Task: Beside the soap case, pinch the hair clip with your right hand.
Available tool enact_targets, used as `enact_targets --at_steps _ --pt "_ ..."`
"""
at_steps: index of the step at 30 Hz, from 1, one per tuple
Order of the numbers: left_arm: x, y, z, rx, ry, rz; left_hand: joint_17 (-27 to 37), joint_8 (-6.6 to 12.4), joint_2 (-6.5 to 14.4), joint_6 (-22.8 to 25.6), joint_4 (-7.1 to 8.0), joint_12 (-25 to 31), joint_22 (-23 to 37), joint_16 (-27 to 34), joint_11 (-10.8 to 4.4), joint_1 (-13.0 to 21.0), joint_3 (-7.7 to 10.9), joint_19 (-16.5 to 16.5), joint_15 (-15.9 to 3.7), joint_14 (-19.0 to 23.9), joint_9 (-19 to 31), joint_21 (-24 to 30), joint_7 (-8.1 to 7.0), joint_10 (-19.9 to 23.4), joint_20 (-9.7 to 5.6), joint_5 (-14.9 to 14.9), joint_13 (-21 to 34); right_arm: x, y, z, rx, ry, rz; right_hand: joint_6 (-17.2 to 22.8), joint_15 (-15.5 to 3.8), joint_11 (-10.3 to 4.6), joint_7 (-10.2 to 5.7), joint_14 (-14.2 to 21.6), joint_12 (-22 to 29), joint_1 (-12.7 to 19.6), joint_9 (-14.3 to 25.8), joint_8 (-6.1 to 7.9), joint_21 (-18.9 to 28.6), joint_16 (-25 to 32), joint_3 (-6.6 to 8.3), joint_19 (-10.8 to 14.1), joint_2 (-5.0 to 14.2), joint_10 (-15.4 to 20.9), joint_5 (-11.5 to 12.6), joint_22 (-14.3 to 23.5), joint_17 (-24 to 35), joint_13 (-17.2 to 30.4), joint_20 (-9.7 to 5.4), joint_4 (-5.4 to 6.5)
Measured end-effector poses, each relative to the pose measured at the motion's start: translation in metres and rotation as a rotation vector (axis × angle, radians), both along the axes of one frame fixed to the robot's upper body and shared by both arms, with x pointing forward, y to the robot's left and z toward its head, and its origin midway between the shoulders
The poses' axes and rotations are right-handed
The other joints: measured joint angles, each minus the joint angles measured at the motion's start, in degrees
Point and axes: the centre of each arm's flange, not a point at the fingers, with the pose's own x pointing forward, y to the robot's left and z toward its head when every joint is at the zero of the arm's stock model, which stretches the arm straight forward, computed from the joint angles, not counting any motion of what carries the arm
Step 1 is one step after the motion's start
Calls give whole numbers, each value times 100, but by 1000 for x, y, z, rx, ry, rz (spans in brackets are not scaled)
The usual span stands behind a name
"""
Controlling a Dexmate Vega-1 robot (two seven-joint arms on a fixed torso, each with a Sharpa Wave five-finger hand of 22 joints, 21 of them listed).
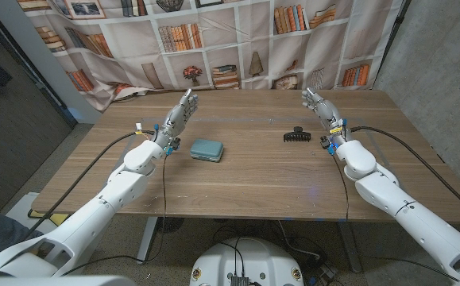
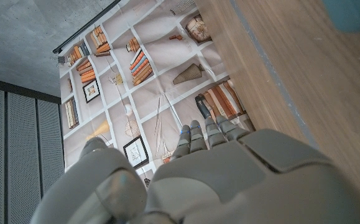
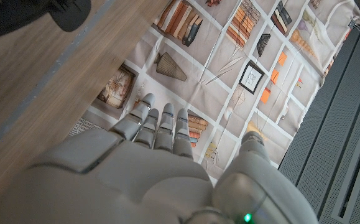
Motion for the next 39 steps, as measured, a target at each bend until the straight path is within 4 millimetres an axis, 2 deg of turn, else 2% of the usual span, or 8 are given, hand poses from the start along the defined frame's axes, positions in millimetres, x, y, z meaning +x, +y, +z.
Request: enact_targets --at_steps 2,8,13,19,26,29,36,39 --pt "0 1 1 3 -12 11 0 12 -22 51 -15 0 0 0 -11 22 -15 60 5 62 1 0 -11 50 17 -21 0 -1 -1 0 -14 0 -15 4 -13 -72 -9 30 0 53 0 0 0 0 0 49 -8 14 0 0 0 0 -10 0" --pt "-2 2 3 11 -46 42 0 43 2 112 -40 0 0 0 -14 105 10 101 32 89 30 0 -33 114 57 -42 0 -5 -1 4 -49 -8 -40 -18 0 -122 -31 61 0 112 0 -23 0 0 24 49 6 38 0 0 0 0 -10 -24" --pt "-3 3 3 13 -60 60 -13 43 184 143 -136 0 0 0 -30 288 106 172 32 151 30 0 -3 130 67 -64 0 -8 -1 6 -85 -12 -77 -114 0 -131 -83 61 0 206 -1 -49 0 0 54 49 -5 29 0 0 0 -1 -10 -53" --pt "-3 3 4 15 -71 71 -15 43 294 204 -208 0 1 0 -60 503 178 204 32 233 29 0 -21 223 98 -107 -1 -11 0 8 -117 -16 -104 -140 63 -236 -175 183 0 312 -1 -49 0 0 87 124 10 93 0 0 0 -1 -1 -86" --pt "-3 1 3 14 -74 70 -15 43 282 286 -228 0 1 0 -31 610 199 234 32 294 29 -1 -2 314 129 -152 -1 -14 2 11 -159 -22 -131 -43 121 -325 -354 288 33 416 -1 -49 0 0 103 173 -21 227 -27 1 0 -1 -10 -102" --pt "-3 1 3 16 -76 69 -15 43 282 309 -253 0 1 0 -31 610 223 256 32 293 29 -1 -24 314 107 -152 -1 -16 3 14 -170 -29 -133 -15 103 -341 -381 329 45 437 -2 -49 0 0 103 186 0 261 -27 1 0 -1 -24 -102" --pt "-3 -1 2 20 -75 63 -5 43 282 348 -253 0 1 0 11 610 223 265 32 357 29 -26 -3 356 97 -192 -1 -17 5 18 -227 -36 -177 69 94 -482 -417 438 79 520 -2 -49 0 20 127 244 -39 402 -26 1 -1 -1 -1 -126" --pt "-4 -1 1 27 -67 60 2 43 282 348 -253 0 1 0 11 610 223 264 32 357 28 -26 -3 356 98 -192 -1 -17 5 22 -256 -41 -194 89 112 -488 -437 457 79 551 -2 -49 0 20 127 264 -8 409 -26 1 -1 -1 -21 -126"
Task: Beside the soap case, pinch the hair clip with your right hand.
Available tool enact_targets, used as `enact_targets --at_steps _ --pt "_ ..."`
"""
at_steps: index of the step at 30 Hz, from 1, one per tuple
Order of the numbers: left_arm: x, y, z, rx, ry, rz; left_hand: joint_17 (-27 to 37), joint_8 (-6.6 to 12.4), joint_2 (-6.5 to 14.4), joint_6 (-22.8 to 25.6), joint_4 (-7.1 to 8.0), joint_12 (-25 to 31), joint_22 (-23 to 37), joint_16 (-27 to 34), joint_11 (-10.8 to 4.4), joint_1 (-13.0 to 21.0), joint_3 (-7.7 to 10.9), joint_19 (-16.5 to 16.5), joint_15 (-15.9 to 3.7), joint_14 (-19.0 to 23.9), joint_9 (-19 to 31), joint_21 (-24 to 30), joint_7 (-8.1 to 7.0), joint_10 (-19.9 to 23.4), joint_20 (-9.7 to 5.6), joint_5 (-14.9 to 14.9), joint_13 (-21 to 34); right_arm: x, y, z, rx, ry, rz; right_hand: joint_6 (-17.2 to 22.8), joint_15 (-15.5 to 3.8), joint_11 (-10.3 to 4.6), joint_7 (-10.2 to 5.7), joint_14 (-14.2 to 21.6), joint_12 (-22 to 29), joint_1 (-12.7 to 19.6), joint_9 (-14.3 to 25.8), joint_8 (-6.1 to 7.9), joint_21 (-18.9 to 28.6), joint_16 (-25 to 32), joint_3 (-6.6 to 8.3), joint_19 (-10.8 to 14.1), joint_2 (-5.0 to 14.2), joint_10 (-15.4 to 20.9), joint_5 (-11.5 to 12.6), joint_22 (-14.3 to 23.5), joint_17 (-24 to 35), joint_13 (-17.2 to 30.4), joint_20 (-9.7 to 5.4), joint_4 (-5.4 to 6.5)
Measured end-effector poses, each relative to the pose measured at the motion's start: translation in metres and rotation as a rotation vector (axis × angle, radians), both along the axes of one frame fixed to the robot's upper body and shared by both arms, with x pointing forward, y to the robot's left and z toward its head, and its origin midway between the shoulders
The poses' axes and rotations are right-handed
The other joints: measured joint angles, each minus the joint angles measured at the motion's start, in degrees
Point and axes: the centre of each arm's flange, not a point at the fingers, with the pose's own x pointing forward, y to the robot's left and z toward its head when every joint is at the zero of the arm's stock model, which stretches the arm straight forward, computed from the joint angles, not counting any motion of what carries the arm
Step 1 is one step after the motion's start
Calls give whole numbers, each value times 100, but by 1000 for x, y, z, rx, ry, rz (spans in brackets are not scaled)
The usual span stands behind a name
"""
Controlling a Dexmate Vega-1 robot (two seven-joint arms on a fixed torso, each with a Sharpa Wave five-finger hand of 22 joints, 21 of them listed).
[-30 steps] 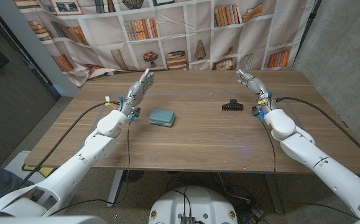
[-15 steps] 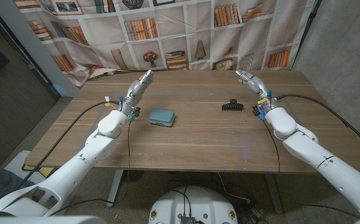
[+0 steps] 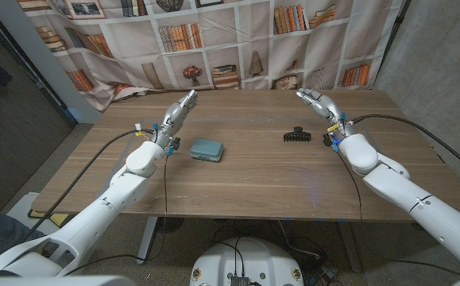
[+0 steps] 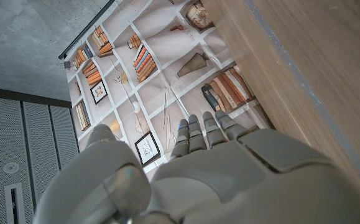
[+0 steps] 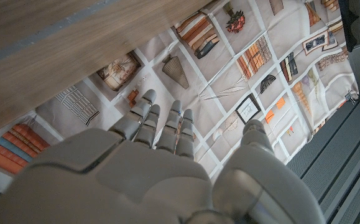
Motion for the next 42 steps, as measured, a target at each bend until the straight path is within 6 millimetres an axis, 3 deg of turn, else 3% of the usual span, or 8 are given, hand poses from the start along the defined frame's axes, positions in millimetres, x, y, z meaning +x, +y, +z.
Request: enact_targets --at_steps 16,31,42 --pt "-10 0 -4 12 13 -4 0 0 0 132 18 -28 0 0 -31 0 -18 -1 0 -1 -1 -44 11 30 0 -93 0 1 -3 14 -151 16 -89 101 -21 -33 -20 43 20 181 -1 0 -29 -1 57 0 30 155 3 15 0 0 0 -22" --pt "-14 0 -14 -9 31 -17 0 0 -19 184 34 -51 1 -26 -73 -19 -34 -23 31 30 -1 -89 21 72 22 -93 -1 -1 -4 25 -294 52 -164 107 -111 -52 28 -152 20 457 -1 0 -80 -47 167 -117 40 236 4 11 0 0 10 -55" --pt "-16 0 -21 -26 49 -17 -1 0 -26 205 25 -71 1 -26 -42 -26 -74 -23 27 33 -1 -89 0 103 21 -133 -1 -4 -3 33 -423 78 -216 -81 -111 -123 6 -152 -74 716 -1 -67 -115 -47 190 -116 -172 77 4 -2 0 0 11 -78"
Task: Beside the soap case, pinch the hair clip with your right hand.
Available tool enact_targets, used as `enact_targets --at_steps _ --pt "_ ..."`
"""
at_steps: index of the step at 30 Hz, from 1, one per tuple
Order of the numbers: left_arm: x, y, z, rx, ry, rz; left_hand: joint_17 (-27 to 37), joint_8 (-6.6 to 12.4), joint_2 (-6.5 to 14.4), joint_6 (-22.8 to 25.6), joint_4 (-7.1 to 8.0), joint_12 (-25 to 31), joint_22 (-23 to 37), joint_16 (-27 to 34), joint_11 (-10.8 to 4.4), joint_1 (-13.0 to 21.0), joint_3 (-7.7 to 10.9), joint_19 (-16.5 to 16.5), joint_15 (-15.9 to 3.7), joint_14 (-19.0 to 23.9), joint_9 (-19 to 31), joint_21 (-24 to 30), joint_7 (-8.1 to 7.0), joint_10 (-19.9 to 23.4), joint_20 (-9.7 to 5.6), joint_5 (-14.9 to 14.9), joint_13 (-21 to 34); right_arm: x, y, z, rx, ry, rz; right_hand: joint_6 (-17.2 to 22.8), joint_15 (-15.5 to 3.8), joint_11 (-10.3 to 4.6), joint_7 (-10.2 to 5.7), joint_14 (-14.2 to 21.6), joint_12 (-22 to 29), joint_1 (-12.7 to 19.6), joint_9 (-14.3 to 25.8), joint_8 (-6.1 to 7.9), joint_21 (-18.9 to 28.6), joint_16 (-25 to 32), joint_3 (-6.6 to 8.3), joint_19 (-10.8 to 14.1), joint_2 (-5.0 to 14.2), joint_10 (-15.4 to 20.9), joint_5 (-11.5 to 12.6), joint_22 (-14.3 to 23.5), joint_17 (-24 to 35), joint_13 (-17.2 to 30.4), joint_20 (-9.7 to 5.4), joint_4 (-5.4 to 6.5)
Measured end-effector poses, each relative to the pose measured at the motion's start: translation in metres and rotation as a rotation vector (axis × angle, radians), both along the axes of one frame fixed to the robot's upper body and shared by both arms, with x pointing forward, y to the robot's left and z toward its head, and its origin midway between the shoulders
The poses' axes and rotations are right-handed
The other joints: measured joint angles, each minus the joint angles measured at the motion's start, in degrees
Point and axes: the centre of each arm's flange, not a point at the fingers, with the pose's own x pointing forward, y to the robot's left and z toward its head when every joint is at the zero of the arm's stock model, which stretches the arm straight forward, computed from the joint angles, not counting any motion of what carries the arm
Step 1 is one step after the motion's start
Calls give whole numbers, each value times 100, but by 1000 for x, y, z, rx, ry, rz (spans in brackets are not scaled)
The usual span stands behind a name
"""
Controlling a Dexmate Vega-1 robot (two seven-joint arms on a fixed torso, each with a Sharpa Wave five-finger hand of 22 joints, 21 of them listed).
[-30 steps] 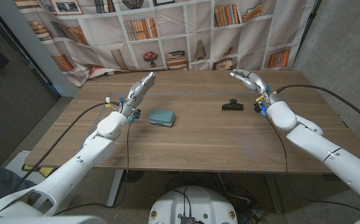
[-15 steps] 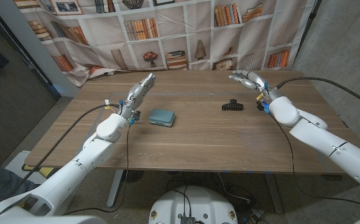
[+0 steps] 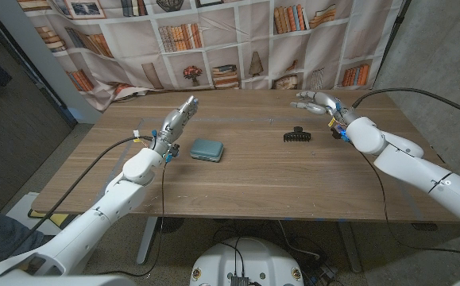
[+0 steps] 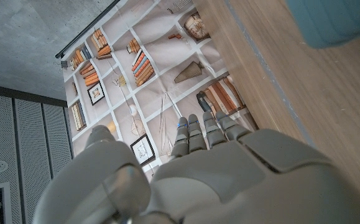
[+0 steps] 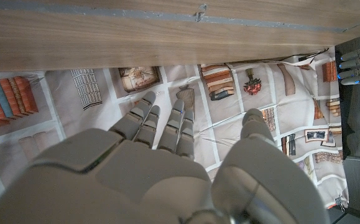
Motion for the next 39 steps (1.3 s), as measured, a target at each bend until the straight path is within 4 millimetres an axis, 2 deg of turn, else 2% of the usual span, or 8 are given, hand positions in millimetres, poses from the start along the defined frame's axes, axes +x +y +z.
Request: enact_targets --at_steps 10,12,15,18,26,39 --pt "-1 1 -10 -22 20 7 0 0 47 31 0 0 0 0 0 -46 0 0 -18 18 0 0 31 0 0 0 0 -1 1 4 -112 28 -51 -29 -10 -60 -28 -35 -76 196 0 0 -25 0 24 -52 -132 -162 45 0 0 0 9 -24" --pt "-1 2 -10 -25 20 10 -1 0 47 61 0 0 0 0 0 -46 0 0 -18 18 0 0 1 0 0 0 0 -2 3 6 -123 27 -52 -136 -8 -64 -57 -89 -117 325 6 0 -25 0 33 -53 -163 -263 45 0 0 0 9 -32" --pt "-2 2 -12 -32 22 12 -1 0 47 61 24 0 0 0 -4 -46 -23 0 -39 38 0 0 1 3 0 0 0 -1 3 5 -168 41 -80 -371 -31 -48 -59 -196 -161 653 30 -39 -25 0 143 -89 -166 -440 111 1 0 0 -16 -48" --pt "-3 2 -13 -36 23 13 -1 0 47 81 24 0 0 1 -30 -46 -23 0 -37 37 0 0 21 30 0 0 0 0 5 5 -206 51 -100 -473 -30 -60 -38 -195 -183 807 30 -39 -25 0 158 -94 -201 -511 111 1 0 0 -12 -63" --pt "-4 3 -15 -47 25 17 -1 0 47 113 24 0 15 1 1 -46 -23 0 -37 37 0 -41 30 61 -1 0 0 1 11 6 -277 77 -131 -488 -61 -80 -38 -226 -182 883 30 -39 -24 0 158 -93 -281 -530 156 1 0 0 -11 -63" --pt "-6 4 -18 -59 32 23 -2 0 48 176 24 0 14 -23 -29 -46 -22 23 -37 36 0 -41 29 91 22 0 0 6 17 4 -378 131 -173 -590 -61 -50 64 -226 -182 1025 56 -39 -24 0 189 -92 -378 -561 189 1 0 0 -11 -32"
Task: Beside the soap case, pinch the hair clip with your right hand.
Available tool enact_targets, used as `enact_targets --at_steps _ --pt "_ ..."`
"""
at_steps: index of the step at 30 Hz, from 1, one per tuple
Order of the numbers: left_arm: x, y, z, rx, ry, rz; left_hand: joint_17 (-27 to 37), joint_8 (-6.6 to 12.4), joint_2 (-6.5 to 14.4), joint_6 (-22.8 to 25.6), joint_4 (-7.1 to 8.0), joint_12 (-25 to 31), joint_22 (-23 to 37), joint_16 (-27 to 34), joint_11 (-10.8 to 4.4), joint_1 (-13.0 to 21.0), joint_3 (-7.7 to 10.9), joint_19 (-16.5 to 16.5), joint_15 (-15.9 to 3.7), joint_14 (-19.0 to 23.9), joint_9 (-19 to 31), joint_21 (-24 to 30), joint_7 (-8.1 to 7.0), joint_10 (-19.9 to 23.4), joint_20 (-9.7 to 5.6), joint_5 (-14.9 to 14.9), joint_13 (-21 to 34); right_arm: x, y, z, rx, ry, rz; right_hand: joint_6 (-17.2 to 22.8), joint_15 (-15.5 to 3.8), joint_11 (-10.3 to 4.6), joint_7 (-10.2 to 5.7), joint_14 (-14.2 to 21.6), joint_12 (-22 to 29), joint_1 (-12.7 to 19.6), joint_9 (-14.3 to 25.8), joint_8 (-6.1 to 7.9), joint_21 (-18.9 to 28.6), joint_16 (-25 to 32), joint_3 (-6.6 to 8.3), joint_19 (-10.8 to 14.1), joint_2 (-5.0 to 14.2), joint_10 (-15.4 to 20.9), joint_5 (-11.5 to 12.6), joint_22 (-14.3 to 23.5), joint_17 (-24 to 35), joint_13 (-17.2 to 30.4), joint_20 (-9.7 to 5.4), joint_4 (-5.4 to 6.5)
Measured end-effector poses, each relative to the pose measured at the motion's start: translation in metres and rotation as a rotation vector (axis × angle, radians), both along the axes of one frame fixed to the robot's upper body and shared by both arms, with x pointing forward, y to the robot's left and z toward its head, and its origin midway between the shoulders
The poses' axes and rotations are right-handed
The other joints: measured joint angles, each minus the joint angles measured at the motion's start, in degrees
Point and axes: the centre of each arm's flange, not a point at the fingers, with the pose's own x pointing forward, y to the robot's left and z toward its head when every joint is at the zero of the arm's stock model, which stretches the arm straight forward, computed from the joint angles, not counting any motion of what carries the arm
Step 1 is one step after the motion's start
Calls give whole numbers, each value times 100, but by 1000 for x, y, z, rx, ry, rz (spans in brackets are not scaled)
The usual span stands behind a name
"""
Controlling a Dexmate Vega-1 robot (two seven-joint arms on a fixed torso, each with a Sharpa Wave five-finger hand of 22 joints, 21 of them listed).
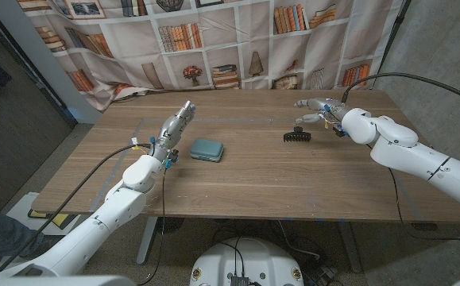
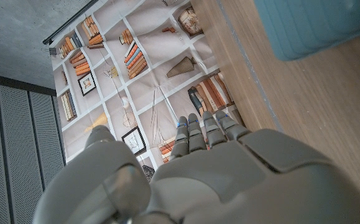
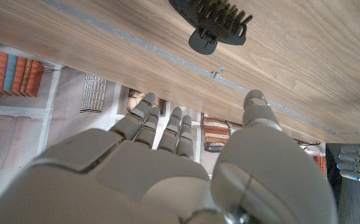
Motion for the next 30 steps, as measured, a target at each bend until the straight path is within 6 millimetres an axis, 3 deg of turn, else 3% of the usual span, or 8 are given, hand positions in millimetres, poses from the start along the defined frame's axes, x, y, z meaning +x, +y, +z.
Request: enact_targets --at_steps 14,30 --pt "0 -1 -1 -4 9 2 0 -30 59 31 25 0 -1 0 -1 -58 -25 -32 -10 52 0 0 -26 45 32 0 0 5 7 -7 -60 40 -23 98 -21 -77 -51 131 45 174 -1 52 0 0 16 2 -129 51 45 0 0 9 2 16" --pt "1 -3 -4 -12 22 1 0 -30 59 90 25 0 -1 1 -1 -59 -24 -13 11 72 0 0 -28 84 51 -48 0 21 3 -23 -107 41 -62 505 -189 -317 -321 724 200 520 26 227 114 90 71 456 -173 578 172 1 0 35 0 72"
